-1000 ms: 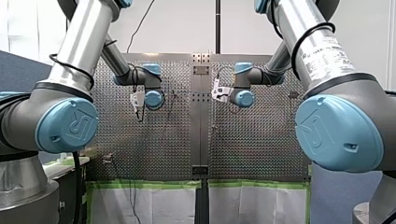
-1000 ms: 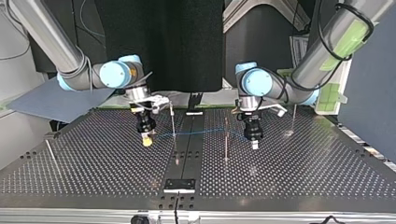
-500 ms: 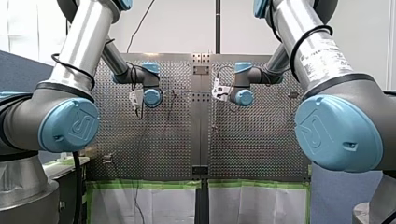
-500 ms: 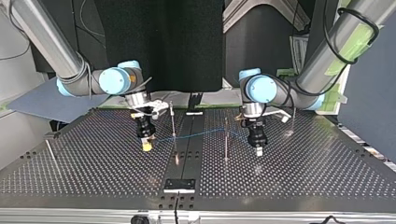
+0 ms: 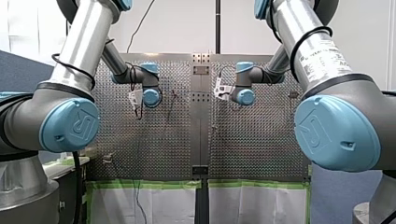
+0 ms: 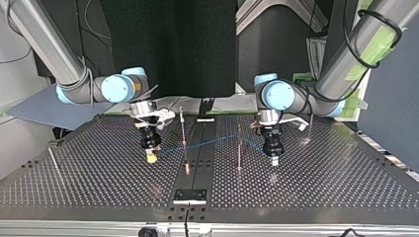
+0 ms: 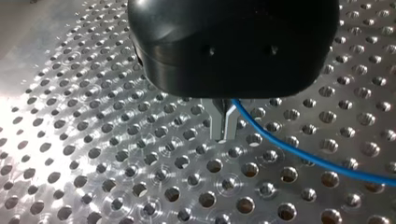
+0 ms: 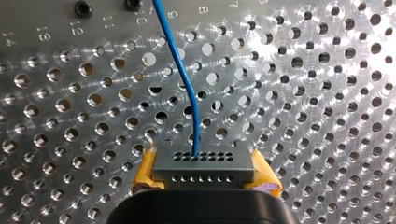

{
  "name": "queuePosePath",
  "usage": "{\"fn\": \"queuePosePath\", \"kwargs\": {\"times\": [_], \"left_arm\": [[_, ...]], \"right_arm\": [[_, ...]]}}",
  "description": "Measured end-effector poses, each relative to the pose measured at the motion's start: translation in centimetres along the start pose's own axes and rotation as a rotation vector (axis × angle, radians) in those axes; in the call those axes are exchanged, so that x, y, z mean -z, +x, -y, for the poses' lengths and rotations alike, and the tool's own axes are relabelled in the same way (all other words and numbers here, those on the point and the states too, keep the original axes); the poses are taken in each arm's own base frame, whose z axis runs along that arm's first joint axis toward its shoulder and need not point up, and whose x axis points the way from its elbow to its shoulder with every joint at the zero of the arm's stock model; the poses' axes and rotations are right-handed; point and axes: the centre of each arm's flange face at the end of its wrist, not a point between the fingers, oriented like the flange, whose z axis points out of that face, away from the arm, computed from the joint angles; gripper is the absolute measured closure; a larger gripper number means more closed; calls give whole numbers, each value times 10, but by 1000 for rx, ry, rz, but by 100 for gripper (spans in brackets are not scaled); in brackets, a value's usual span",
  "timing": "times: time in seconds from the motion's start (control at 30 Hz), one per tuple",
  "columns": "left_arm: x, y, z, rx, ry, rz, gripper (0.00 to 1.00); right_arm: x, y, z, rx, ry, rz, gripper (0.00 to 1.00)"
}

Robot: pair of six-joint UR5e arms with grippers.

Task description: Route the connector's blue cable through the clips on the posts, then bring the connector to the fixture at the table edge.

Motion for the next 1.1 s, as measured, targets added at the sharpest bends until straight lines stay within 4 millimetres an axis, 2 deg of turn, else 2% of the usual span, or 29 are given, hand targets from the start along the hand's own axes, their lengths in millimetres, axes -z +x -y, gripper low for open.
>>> {"fn": "queuePosePath", "kwargs": {"times": [0.3, 0.47, 0.77, 0.8, 0.83, 0.87, 0.93, 0.97, 1.0, 1.03, 1.07, 1.1], "left_arm": [[-7, 16, 3, -15, 1, -46, 100], [-7, 18, 2, -17, -2, -53, 100], [-8, 18, 0, -16, -8, -54, 98], [-8, 18, 0, -16, -10, -54, 93], [-8, 18, -1, -16, -14, -54, 82], [-8, 17, -2, -13, -19, -54, 82], [-8, 17, -2, -6, -22, -54, 58], [-8, 18, -2, 0, -20, -55, 58], [-8, 18, -2, 6, -16, -56, 44], [-8, 18, -1, 12, -12, -57, 21], [-8, 18, -1, 21, -5, -59, 21], [-8, 18, 0, 27, 0, -62, 4]], "right_arm": [[-4, -9, -8, -2, -8, 18, 100], [-8, -18, -10, -1, -11, 35, 100], [-10, -17, -8, 0, -10, 41, 100], [-10, -18, -8, 0, -10, 42, 100], [-10, -18, -8, 0, -10, 44, 100], [-10, -18, -8, 0, -10, 46, 100], [-9, -18, -8, 0, -11, 49, 100], [-9, -19, -8, 0, -11, 51, 100], [-9, -19, -8, 0, -11, 52, 100], [-9, -19, -7, 0, -11, 54, 100], [-9, -19, -7, 0, -11, 55, 100], [-9, -19, -7, 0, -11, 56, 100]]}}
